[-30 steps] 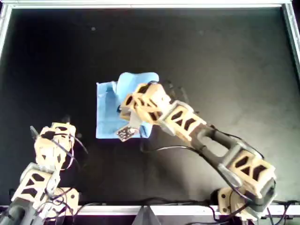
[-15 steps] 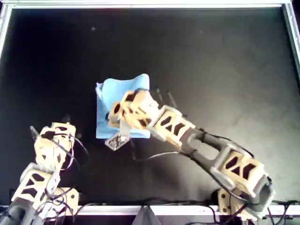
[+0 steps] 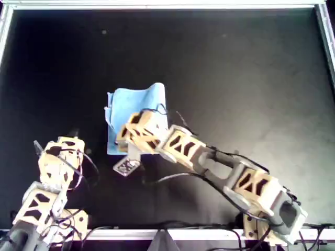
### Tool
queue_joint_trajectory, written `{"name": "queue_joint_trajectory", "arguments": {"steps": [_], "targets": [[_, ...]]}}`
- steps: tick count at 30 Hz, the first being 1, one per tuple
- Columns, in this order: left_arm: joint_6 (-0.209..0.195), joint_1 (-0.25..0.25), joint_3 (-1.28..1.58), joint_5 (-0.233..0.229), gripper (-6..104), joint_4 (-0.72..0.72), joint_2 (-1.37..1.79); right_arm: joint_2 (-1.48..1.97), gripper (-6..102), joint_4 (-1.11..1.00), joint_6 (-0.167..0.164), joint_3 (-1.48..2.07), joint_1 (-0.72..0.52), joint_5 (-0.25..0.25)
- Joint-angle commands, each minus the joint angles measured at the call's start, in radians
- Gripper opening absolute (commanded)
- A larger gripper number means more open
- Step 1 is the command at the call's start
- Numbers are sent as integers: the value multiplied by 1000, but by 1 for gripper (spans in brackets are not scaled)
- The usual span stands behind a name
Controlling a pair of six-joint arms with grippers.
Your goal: Fold a cloth
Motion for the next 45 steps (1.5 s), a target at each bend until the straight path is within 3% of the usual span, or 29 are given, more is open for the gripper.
{"name": "queue_joint_trajectory", "arguments": {"steps": [1,8,12,23,26,29,32,39,45], "targets": [[3,-5,-6,8,95,-2,3,-9,8,-17,-6,-140,-5,-8],[3,-5,-6,8,95,-2,2,-34,36,-17,-6,-149,-8,-8],[5,5,-6,-3,95,-2,2,-34,45,-17,-8,-146,-8,-8],[5,8,-6,-6,95,-2,2,-9,47,-17,9,-127,-12,-8],[5,8,-6,-6,95,-2,0,21,45,-5,-3,-127,-28,6],[5,8,-6,-6,95,-2,5,97,43,14,11,-101,-109,8],[5,8,-6,-6,95,-3,18,213,34,18,12,-35,-244,9],[2,8,-6,-6,95,-3,20,463,1,-2,11,163,-621,8],[-9,8,-6,-6,95,-5,20,526,-1,-3,11,299,-854,8]]}}
